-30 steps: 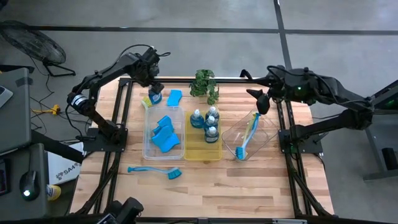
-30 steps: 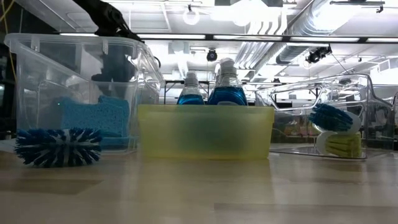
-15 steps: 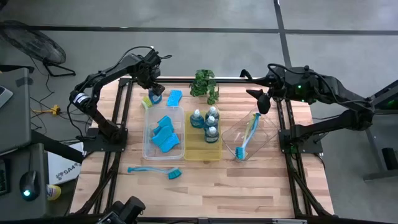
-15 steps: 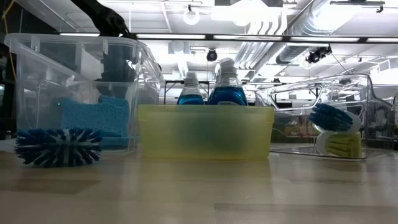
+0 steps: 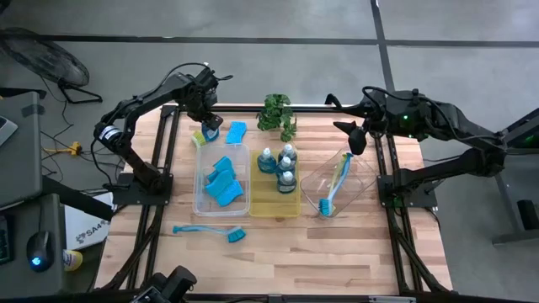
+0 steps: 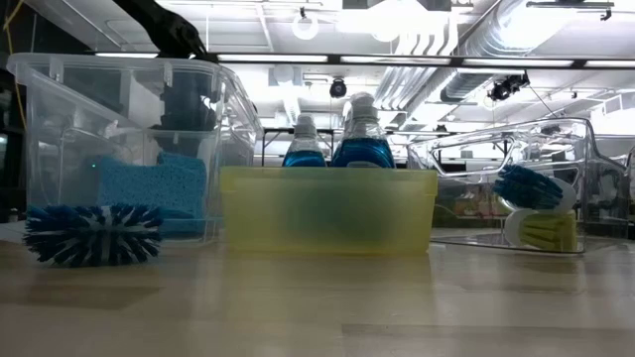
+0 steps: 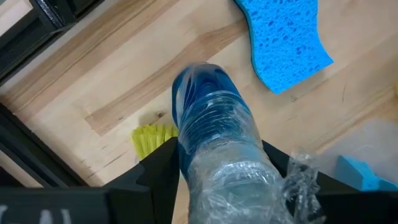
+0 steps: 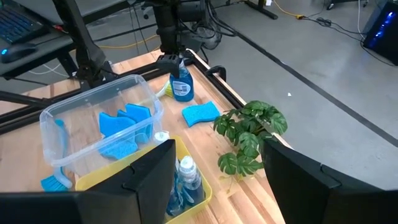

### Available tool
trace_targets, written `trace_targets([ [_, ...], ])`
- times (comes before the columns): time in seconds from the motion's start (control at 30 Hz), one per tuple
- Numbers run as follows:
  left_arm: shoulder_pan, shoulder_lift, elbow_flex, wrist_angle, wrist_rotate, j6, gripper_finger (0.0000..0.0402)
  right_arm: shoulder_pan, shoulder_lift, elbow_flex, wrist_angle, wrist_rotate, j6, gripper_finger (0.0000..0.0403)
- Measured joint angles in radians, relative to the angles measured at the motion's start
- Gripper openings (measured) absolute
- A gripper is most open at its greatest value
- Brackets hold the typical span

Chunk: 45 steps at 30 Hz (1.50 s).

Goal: Pick & Place Kitchen Sink Supplies
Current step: Put the dishwashing liquid bottle into the yellow bin

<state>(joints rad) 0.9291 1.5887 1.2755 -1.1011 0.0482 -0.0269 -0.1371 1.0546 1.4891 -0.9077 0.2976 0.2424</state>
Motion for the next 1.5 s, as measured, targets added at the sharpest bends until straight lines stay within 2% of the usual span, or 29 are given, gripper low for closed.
trace_targets([
  [0.8,0.0,-0.002,0.009,-0.007,-0.008,0.0,0.0163,0.0,0.0,0.0,0.0,-0.028,-0.008,0.0232],
  [1.07,0.0,-0.002,0.132,-0.068,-0.009,0.025,0.0163,0.0,0.0,0.0,0.0,-0.046,-0.008,0.0232],
  [1.5,-0.01,-0.003,0.374,-0.199,0.108,0.087,0.0163,0.0,0.0,0.0,0.0,-0.066,-0.026,0.0232],
])
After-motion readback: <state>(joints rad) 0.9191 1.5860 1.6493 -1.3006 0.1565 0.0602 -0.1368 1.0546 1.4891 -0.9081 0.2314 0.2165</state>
